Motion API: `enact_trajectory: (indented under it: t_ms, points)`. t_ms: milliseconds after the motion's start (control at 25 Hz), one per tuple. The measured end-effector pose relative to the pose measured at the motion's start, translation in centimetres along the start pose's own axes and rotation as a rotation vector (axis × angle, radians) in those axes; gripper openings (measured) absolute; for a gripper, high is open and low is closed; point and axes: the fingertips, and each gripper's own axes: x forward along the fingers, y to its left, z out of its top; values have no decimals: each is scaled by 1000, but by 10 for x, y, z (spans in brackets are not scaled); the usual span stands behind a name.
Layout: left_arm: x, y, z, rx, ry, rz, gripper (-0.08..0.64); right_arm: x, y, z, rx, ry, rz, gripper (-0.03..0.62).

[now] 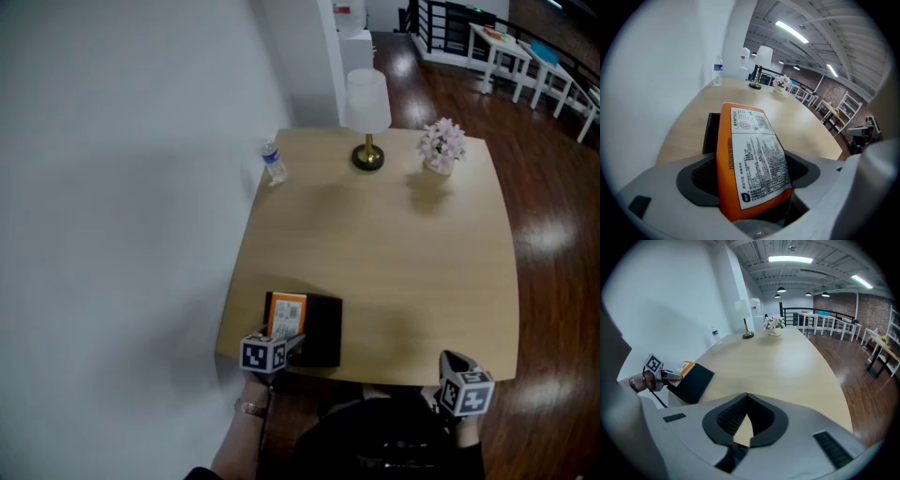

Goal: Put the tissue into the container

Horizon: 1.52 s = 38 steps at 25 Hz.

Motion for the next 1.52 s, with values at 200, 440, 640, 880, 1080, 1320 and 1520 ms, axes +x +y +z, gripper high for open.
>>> enact_trajectory:
  t_ms: [200, 440, 640, 880, 1080, 1320, 1520]
  points:
    - [2, -6, 3, -48, -41, -22, 493, 1, 0, 2, -4, -2, -2, 0]
    - [-8, -2, 10, -67, -75, 17, 577, 2, -2, 6, -15, 1, -3, 0]
    - [-41, 11, 28, -74, -151, 61, 584, 4, -5, 7, -10, 1, 2, 0]
    - [-75, -55, 54, 34, -204, -87, 531, 3, -3, 11, -27, -3, 9, 0]
    - [-71, -143, 62, 119, -220, -282, 317, -3, 3, 10, -25, -17, 8, 0]
    - [-40, -245, 41, 241, -188, -446, 2, -24, 8, -13, -8, 0, 3, 0]
    - [-25, -300, 10, 379, -144, -525, 2, -42, 22, -22, -47, -7, 47, 0]
